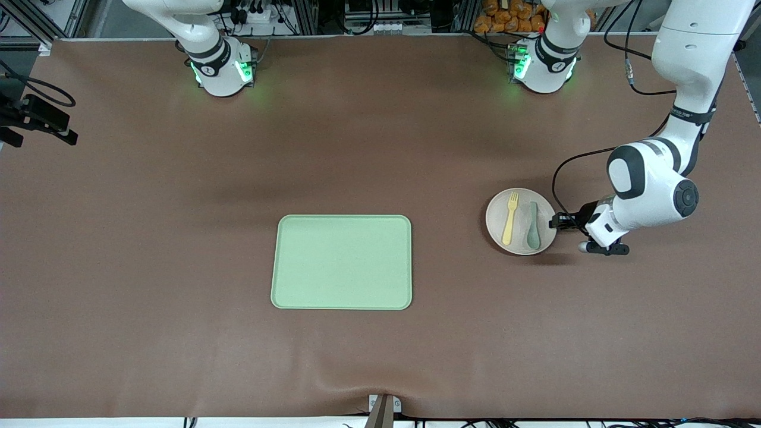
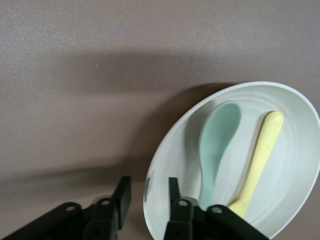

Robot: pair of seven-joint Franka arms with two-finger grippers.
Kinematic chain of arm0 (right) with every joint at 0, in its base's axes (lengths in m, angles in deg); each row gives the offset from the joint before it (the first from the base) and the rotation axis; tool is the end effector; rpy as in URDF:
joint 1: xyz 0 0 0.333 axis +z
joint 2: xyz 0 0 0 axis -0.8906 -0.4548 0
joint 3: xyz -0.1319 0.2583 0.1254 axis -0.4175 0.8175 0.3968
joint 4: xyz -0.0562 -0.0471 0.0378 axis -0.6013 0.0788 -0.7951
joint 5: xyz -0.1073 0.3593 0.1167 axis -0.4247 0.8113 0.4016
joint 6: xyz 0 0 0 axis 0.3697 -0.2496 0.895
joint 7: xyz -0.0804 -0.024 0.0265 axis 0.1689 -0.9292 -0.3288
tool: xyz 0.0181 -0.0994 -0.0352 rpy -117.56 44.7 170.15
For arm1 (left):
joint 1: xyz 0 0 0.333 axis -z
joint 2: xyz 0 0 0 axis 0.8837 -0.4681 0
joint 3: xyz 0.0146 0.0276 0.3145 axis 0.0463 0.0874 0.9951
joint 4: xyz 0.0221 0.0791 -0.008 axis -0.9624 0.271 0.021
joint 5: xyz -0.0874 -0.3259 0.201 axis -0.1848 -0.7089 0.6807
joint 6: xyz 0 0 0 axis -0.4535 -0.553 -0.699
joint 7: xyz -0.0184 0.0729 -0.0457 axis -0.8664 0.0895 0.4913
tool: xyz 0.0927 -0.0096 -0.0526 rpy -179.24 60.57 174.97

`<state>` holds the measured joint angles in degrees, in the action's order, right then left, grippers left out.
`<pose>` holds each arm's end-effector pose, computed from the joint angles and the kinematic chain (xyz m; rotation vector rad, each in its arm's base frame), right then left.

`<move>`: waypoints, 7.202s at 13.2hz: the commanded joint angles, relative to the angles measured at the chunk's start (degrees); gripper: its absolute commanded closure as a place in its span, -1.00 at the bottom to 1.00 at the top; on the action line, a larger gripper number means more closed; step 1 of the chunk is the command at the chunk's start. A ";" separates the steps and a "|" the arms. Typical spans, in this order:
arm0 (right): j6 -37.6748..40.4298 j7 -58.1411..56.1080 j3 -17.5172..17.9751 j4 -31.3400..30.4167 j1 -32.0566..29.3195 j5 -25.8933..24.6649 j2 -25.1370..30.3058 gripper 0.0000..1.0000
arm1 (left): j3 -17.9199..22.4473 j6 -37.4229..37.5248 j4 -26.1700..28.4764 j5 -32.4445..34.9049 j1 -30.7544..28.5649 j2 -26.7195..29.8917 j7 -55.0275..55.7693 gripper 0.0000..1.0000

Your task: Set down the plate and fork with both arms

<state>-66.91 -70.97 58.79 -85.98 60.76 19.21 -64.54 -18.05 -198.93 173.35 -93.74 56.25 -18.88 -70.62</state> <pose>0.5309 -0.0286 0.6623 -3.1104 -0.0266 0.0204 0.5603 -0.0052 0.1979 2.8470 -0.0354 -0.2128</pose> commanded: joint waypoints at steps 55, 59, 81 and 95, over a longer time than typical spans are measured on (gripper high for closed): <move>-11.10 4.55 0.53 0.72 6.40 3.13 -16.93 -1.00 | -0.44 1.04 -45.75 -3.33 35.28 -29.15 40.03 1.00; -16.19 5.01 0.53 0.72 9.12 4.11 -19.30 -1.00 | -0.26 1.39 -45.75 -3.07 34.67 -28.54 40.11 0.07; -41.87 27.24 0.18 11.62 33.11 0.94 -45.31 -0.50 | 2.90 40.06 -42.51 16.09 11.48 9.06 27.39 -1.00; -46.17 34.72 0.18 12.77 39.36 0.86 -53.50 -0.11 | 2.64 41.12 -31.07 22.41 10.76 20.68 28.33 -1.00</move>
<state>-113.15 -37.76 59.51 -75.31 99.23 20.88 -116.65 -15.04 -159.53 144.05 -73.45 66.97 2.22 -43.45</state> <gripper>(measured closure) 0.449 0.000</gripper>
